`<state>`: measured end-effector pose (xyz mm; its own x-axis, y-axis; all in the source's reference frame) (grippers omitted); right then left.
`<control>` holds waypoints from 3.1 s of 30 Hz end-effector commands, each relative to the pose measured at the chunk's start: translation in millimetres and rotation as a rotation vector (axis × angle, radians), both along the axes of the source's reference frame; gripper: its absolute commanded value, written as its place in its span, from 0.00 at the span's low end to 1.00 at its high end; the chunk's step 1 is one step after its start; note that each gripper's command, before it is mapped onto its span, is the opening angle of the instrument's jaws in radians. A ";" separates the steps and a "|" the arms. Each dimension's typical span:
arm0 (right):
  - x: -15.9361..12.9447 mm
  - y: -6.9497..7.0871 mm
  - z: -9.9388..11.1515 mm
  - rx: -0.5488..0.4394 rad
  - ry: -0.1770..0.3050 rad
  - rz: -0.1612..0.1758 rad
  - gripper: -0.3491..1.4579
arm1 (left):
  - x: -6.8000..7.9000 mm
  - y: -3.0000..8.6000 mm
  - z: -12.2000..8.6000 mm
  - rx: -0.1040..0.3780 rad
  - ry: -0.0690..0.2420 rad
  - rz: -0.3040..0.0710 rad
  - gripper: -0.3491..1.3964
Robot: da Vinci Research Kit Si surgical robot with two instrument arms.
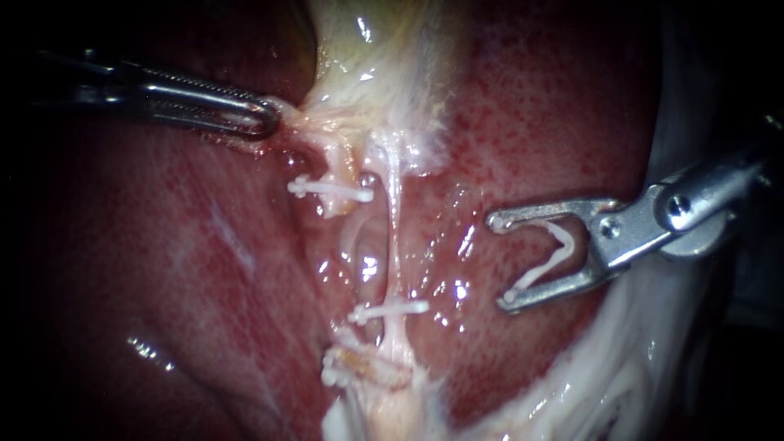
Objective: Clipping second clip right tube
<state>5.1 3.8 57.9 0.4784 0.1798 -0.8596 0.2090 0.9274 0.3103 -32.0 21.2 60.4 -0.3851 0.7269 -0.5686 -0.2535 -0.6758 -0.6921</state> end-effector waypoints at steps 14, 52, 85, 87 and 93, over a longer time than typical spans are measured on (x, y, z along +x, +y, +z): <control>0.7 -0.1 -0.4 0.055 0.008 0.007 0.47 | 4.3 2.9 -5.1 0.000 0.010 -0.036 0.00; 13.7 -3.0 9.8 0.747 0.042 0.166 0.47 | 4.2 2.9 -5.0 -0.001 0.011 -0.037 0.00; 13.6 -3.6 7.6 0.918 0.193 0.096 0.24 | 4.1 2.9 -5.0 -0.001 0.011 -0.037 0.00; 13.5 -3.5 7.5 0.919 0.193 0.096 0.18 | 4.1 2.9 -5.0 -0.001 0.011 -0.037 0.00; 13.4 -3.3 7.0 0.923 0.194 0.088 0.01 | 4.1 2.9 -5.0 -0.001 0.011 -0.037 0.00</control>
<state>18.4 0.4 64.9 0.2950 0.8571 -0.4223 0.2766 0.3465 0.8963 -27.9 24.1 55.4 -0.3643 0.7401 -0.5653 -0.2858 -0.6666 -0.6885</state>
